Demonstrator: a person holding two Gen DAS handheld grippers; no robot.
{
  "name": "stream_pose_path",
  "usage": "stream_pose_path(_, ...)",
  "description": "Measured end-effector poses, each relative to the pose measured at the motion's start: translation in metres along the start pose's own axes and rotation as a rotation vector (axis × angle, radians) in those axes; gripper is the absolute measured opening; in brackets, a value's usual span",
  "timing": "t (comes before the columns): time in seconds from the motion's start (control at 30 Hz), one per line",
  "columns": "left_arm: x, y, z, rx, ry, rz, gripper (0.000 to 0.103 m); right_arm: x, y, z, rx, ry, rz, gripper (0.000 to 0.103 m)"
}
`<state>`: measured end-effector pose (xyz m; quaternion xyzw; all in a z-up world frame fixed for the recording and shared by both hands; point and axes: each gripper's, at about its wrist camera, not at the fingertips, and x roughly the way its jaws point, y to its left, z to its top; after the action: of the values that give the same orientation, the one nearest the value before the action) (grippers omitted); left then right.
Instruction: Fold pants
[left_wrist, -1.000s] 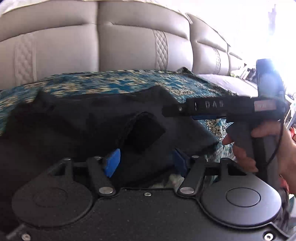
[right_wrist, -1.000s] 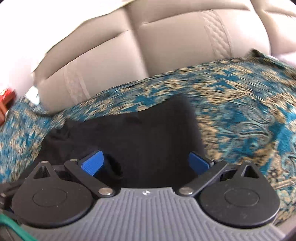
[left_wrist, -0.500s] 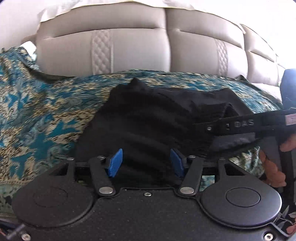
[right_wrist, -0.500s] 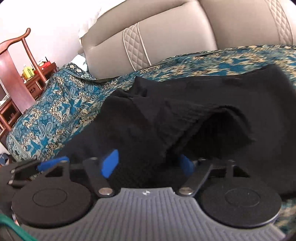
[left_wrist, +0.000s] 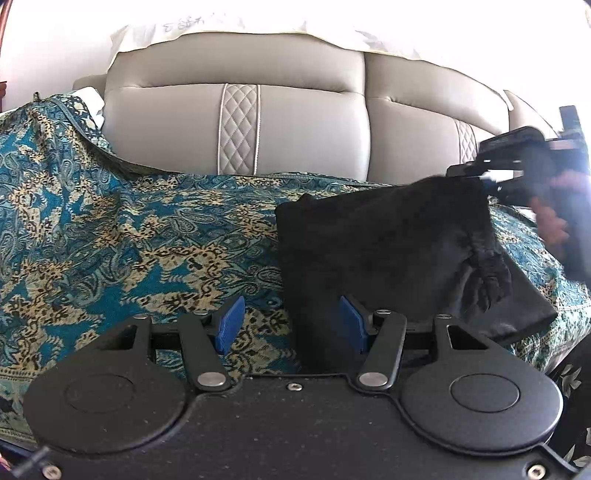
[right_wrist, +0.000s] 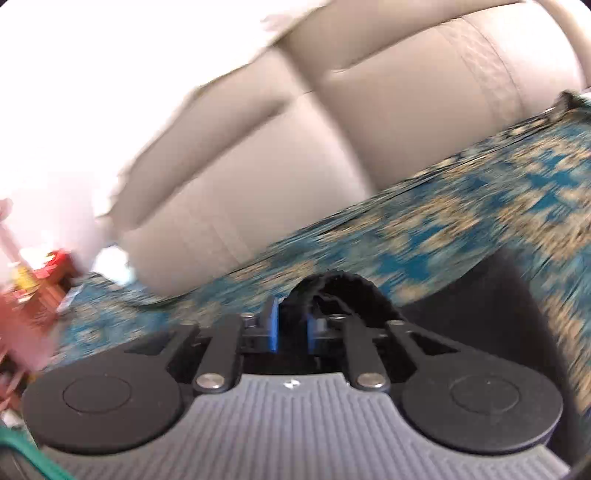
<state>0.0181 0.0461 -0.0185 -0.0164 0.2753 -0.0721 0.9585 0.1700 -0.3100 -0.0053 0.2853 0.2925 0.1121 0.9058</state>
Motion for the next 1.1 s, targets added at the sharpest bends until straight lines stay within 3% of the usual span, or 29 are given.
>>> stream_pose_path(0.1,0.006,-0.007,-0.003,0.011,0.01,-0.01,0.055,0.017,-0.028,0.017,0.03,0.044,-0.102,0.086)
stream_pose_path(0.23,0.015,-0.016,-0.009,0.041,0.032,-0.023,0.055,-0.003,-0.042,0.007,-0.054,0.024,-0.121,0.093)
stream_pose_path(0.33,0.021,-0.021,-0.013,0.052,0.052,-0.037,0.055,-0.02,-0.046,-0.009,-0.164,0.013,-0.188,0.093)
stream_pose_path(0.43,0.024,-0.027,-0.014,0.068,0.056,-0.045,0.055,-0.029,-0.043,-0.027,-0.278,0.007,-0.294,0.067)
stream_pose_path(0.47,0.024,-0.029,-0.014,0.076,0.054,-0.047,0.055,-0.033,-0.044,-0.034,-0.289,0.011,-0.3,0.055)
stream_pose_path(0.5,0.024,-0.032,-0.014,0.084,0.052,-0.045,0.055,-0.037,-0.045,-0.04,-0.288,0.023,-0.284,0.052)
stream_pose_path(0.53,0.024,-0.034,-0.014,0.09,0.051,-0.042,0.055,-0.04,-0.045,-0.046,-0.287,0.042,-0.266,0.052)
stream_pose_path(0.6,0.025,-0.037,-0.015,0.098,0.054,-0.04,0.055,-0.042,-0.042,-0.059,-0.305,0.089,-0.244,0.071)
stream_pose_path(0.63,0.025,-0.038,-0.015,0.1,0.057,-0.04,0.055,-0.04,-0.039,-0.066,-0.326,0.121,-0.243,0.073)
stream_pose_path(0.67,0.026,-0.038,-0.016,0.101,0.062,-0.042,0.055,-0.037,-0.035,-0.072,-0.352,0.149,-0.25,0.069)
stream_pose_path(0.7,0.027,-0.039,-0.016,0.105,0.067,-0.044,0.055,-0.033,-0.032,-0.079,-0.378,0.17,-0.266,0.05)
stream_pose_path(0.73,0.027,-0.04,-0.016,0.108,0.068,-0.045,0.055,-0.028,-0.028,-0.084,-0.399,0.171,-0.283,0.046)
stream_pose_path(0.77,0.026,-0.041,-0.016,0.113,0.068,-0.044,0.055,-0.027,-0.024,-0.086,-0.416,0.161,-0.281,0.031)
stream_pose_path(0.8,0.026,-0.041,-0.016,0.119,0.066,-0.044,0.055,-0.026,-0.019,-0.085,-0.43,0.16,-0.271,0.026)
stream_pose_path(0.9,0.024,-0.043,-0.013,0.128,0.055,-0.044,0.055,-0.031,0.004,-0.074,-0.514,0.066,-0.289,0.026)
stream_pose_path(1.0,0.024,-0.043,-0.01,0.126,0.044,-0.044,0.055,-0.043,0.018,-0.054,-0.535,-0.09,-0.218,0.026)
stream_pose_path(1.1,0.025,-0.045,-0.008,0.116,0.041,-0.045,0.055,-0.026,0.001,-0.034,-0.438,-0.102,-0.197,0.035)
